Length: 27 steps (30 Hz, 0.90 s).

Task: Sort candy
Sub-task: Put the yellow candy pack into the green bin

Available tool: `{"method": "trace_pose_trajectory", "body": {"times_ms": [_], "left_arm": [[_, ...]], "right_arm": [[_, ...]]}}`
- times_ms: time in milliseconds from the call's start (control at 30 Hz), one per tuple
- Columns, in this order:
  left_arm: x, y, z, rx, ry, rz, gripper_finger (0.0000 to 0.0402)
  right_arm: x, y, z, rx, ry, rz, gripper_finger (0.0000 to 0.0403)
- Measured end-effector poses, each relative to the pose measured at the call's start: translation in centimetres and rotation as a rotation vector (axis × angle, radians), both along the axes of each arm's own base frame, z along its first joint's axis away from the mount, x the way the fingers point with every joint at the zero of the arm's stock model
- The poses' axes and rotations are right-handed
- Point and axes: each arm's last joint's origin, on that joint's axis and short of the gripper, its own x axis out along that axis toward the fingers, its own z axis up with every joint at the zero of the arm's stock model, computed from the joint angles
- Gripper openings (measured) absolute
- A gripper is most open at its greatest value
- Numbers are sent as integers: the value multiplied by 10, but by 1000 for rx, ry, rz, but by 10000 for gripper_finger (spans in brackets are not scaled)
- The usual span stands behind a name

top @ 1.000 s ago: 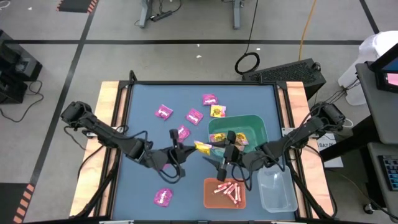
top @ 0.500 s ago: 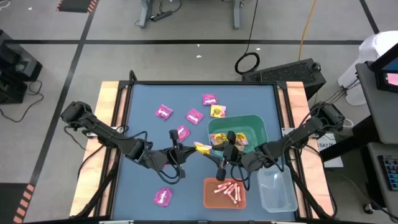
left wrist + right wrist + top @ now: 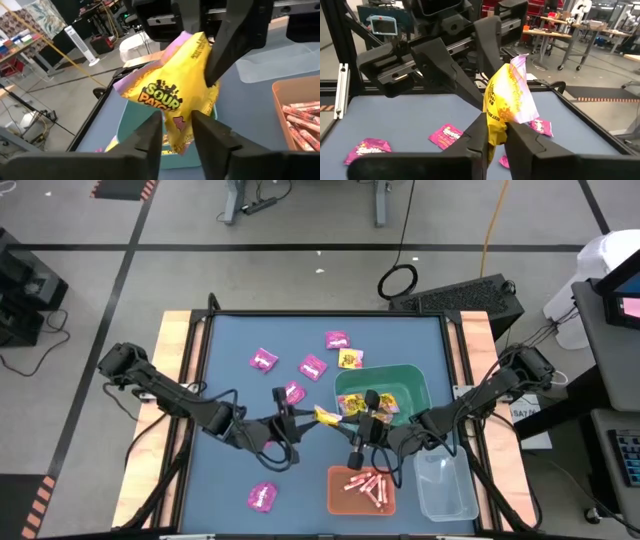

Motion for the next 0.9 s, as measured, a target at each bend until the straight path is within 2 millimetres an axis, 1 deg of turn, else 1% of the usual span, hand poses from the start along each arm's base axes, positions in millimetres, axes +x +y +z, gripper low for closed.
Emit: {"method": "trace_pose_trajectory", "body": {"times_ms": [167,267,333,433,533,633,767,900], "left_arm": [[-1,0,-3,-5,22,3,179],[-7,-1,-6,-31,67,4,210],[-12,-1,-8,-47,109,10,224],[-20,2,-15,-66,188,40,229],[-24,4,-20,-77,241,69,230],[-25,4,-21,-93,245,77,230],[-24,4,-21,-99,240,79,230],[-25,2,-21,-123,232,78,230]], "right_arm": [[0,0,0,-54,16,9,39],[-2,0,1,-111,35,5,39],[-5,0,3,-145,47,-16,38],[-12,3,5,-224,86,-41,38],[-18,8,7,-321,120,-21,38],[-22,15,8,-467,161,26,38],[-27,24,7,-717,233,101,38],[-32,31,7,-848,260,147,38]]}}
